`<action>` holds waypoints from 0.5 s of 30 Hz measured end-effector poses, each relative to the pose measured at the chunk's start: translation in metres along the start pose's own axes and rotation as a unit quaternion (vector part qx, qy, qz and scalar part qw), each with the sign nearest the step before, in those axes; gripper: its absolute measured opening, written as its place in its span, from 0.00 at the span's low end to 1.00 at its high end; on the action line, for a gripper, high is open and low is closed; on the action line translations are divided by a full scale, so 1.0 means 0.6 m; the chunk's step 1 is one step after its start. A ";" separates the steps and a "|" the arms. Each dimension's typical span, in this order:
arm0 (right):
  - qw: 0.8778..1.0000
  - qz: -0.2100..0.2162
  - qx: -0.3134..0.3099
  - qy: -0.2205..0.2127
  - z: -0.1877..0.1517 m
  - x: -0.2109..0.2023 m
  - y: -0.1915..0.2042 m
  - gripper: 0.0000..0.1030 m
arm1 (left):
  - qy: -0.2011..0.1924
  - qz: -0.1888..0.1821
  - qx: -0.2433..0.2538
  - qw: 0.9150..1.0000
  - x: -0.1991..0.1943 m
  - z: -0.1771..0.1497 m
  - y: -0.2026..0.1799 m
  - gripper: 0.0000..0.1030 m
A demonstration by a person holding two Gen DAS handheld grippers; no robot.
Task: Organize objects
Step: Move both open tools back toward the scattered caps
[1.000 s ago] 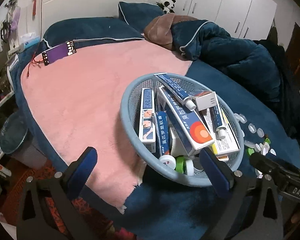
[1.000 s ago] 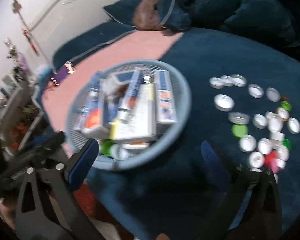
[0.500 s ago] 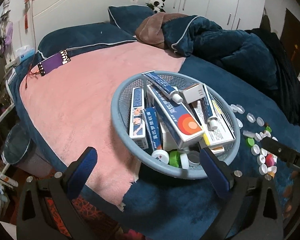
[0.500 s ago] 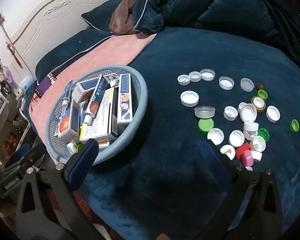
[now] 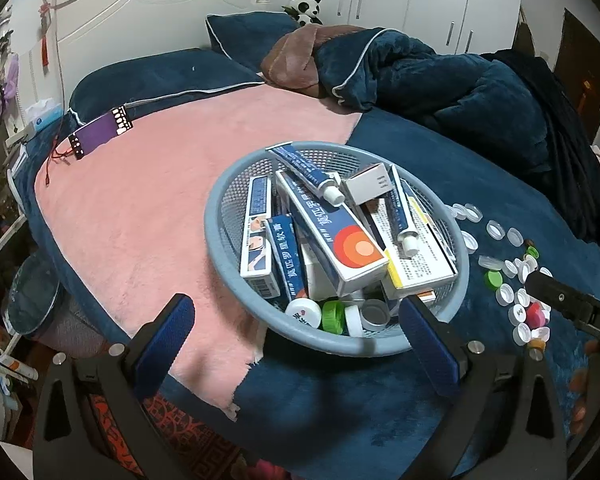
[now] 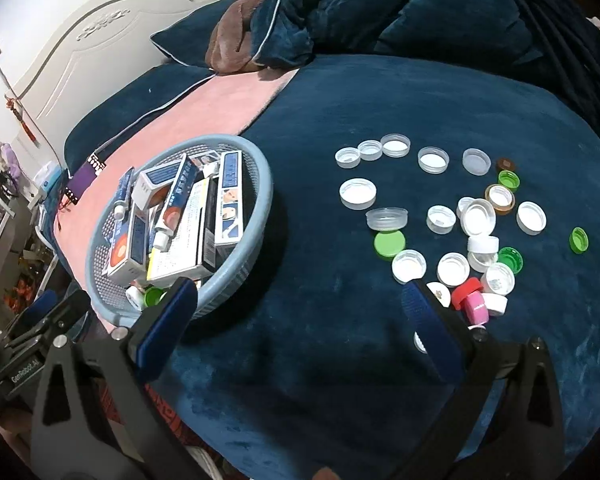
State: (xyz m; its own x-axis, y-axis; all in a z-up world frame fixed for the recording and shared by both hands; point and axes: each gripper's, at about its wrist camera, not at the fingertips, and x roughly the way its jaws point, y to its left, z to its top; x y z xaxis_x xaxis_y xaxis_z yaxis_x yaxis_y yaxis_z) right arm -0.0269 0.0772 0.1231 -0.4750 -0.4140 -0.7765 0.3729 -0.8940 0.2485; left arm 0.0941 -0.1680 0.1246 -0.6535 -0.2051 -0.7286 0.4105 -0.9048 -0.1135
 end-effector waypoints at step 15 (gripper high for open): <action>1.000 -0.013 0.011 -0.001 -0.006 -0.009 -0.033 1.00 | -0.002 -0.012 0.020 1.000 -0.001 0.004 -0.040 0.99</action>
State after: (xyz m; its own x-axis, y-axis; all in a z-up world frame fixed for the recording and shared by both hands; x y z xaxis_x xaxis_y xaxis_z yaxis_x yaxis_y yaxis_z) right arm -0.0288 0.0979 0.1201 -0.4852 -0.3911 -0.7821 0.3429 -0.9079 0.2413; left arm 0.0831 -0.1468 0.1291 -0.6658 -0.1842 -0.7230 0.3692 -0.9234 -0.1048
